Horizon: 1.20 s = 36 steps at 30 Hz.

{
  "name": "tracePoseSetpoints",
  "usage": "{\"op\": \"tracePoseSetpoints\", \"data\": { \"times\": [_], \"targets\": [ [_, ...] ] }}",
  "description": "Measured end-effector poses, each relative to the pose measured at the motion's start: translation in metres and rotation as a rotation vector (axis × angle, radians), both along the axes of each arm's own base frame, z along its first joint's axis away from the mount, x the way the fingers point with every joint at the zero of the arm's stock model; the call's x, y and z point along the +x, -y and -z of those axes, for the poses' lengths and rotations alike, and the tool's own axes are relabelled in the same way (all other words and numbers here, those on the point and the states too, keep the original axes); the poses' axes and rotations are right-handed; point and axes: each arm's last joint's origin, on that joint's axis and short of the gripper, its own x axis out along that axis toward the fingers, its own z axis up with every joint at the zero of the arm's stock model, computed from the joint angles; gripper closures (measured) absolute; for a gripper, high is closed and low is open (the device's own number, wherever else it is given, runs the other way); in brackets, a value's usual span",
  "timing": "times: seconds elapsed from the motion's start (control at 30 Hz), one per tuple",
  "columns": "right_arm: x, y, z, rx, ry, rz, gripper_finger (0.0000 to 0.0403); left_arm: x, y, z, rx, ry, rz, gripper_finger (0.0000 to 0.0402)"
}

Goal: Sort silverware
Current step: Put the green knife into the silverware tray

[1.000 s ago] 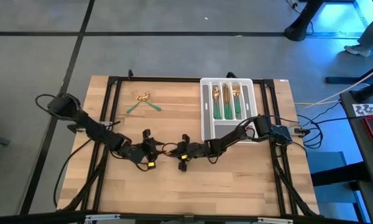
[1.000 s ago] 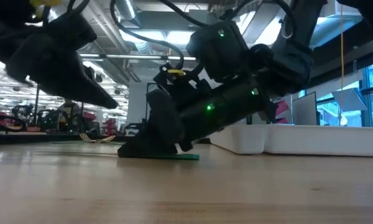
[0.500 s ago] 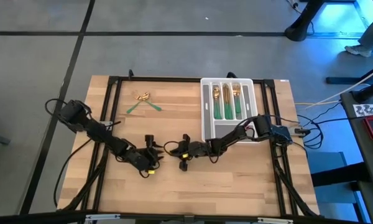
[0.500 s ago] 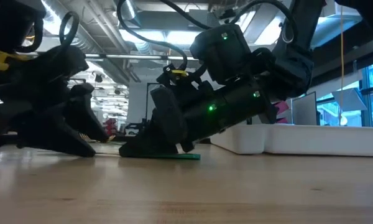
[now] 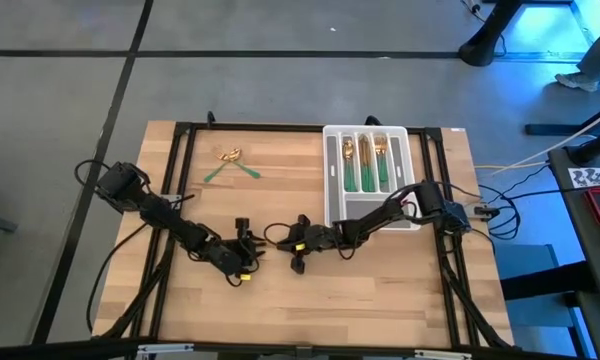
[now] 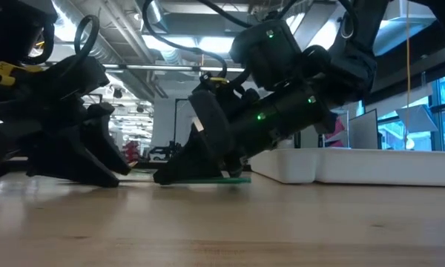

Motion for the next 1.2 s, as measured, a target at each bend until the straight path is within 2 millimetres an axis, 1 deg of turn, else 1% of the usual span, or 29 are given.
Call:
{"op": "tracePoseSetpoints", "data": {
  "times": [0.17, 0.33, 0.47, 0.57, 0.67, 0.83, 0.87, 0.97, 1.1, 1.13, 1.2],
  "targets": [
    [0.001, -0.001, -0.002, 0.011, 0.018, 0.004, 0.0377, 0.001, -0.002, 0.000, -0.014, -0.002, -0.009, 0.0252],
    [0.002, -0.002, -0.005, 0.043, 0.038, -0.009, 0.0376, 0.004, -0.007, 0.000, -0.039, 0.003, -0.035, 0.0254],
    [0.003, -0.003, -0.008, 0.065, 0.056, -0.040, 0.0380, 0.005, -0.008, 0.000, -0.022, -0.001, -0.022, 0.0255],
    [0.004, -0.003, -0.009, 0.068, 0.058, -0.045, 0.0373, 0.005, -0.008, 0.000, -0.027, 0.008, -0.022, 0.0270],
    [0.003, -0.004, -0.009, 0.076, 0.055, -0.067, 0.0360, 0.006, -0.006, 0.000, -0.036, 0.024, -0.016, 0.0304],
    [0.004, -0.005, -0.009, 0.076, 0.057, -0.080, 0.0336, 0.004, -0.003, 0.000, -0.040, 0.029, -0.004, 0.0384],
    [0.004, -0.005, -0.010, 0.067, 0.063, -0.084, 0.0329, 0.004, -0.002, 0.000, -0.043, 0.031, -0.005, 0.0392],
    [0.005, -0.004, -0.012, 0.000, 0.091, -0.114, 0.0303, 0.003, -0.001, 0.000, -0.053, 0.040, -0.017, 0.0392],
    [0.018, -0.003, -0.026, -0.120, 0.142, -0.162, 0.0264, 0.003, 0.000, 0.000, -0.058, 0.044, -0.024, 0.0398],
    [0.021, -0.004, -0.029, -0.161, 0.134, -0.181, 0.0255, 0.003, 0.000, 0.000, -0.061, 0.045, -0.027, 0.0398],
    [0.028, -0.007, -0.032, -0.237, 0.064, -0.224, 0.0242, 0.002, 0.000, 0.000, -0.064, 0.045, -0.028, 0.0398]
  ]
}}
